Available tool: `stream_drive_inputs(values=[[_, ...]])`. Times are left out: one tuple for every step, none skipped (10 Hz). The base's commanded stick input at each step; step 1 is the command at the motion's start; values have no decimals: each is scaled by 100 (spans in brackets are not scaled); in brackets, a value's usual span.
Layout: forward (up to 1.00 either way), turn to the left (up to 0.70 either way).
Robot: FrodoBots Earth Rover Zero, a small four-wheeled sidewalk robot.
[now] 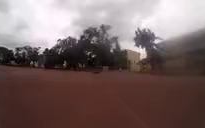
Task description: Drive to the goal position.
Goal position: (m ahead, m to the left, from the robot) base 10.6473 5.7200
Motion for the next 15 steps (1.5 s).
stream_drive_inputs(values=[[100, 0], [100, 0], [100, 0], [100, 0], [100, 0], [100, 0], [100, 0], [100, 0], [100, 0], [100, 0], [100, 0], [100, 0], [100, 0], [100, 0], [100, 0]])
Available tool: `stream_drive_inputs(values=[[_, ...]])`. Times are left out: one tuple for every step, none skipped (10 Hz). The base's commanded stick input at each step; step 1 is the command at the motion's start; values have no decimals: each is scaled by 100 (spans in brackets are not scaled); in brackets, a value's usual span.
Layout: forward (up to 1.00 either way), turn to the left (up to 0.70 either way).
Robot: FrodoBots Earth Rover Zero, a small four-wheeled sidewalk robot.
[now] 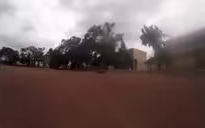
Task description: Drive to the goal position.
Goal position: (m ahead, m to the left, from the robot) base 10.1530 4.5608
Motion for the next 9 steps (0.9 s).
stream_drive_inputs(values=[[100, 0], [100, 0], [100, 0], [100, 0], [100, 0], [100, 0], [100, 0], [100, 0], [100, 0]])
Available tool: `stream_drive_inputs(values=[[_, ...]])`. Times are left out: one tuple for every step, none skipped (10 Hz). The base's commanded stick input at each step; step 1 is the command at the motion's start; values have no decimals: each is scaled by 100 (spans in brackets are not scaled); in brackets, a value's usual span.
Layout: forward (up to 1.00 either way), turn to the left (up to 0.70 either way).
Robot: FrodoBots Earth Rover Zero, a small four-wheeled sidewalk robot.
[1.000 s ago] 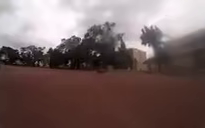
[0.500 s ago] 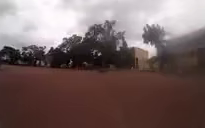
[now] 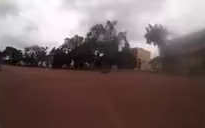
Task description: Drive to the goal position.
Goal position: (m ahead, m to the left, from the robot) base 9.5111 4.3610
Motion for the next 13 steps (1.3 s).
stream_drive_inputs(values=[[100, 0], [100, 0], [100, 0], [100, 0], [100, 0], [100, 0], [100, 0], [100, 0], [100, 0], [100, 0], [100, 0], [100, 0], [100, 0]])
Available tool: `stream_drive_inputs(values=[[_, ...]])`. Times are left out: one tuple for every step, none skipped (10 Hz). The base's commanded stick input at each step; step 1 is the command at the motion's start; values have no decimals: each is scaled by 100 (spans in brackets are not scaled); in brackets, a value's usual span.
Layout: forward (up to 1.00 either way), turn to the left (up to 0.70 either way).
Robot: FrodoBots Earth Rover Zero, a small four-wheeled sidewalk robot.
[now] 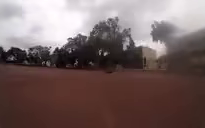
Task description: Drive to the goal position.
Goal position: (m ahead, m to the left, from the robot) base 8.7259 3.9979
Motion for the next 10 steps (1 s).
stream_drive_inputs(values=[[100, 0], [100, 0], [100, 0], [100, 0], [100, 0], [100, 0], [100, 0], [100, 0], [100, 0], [100, 0]])
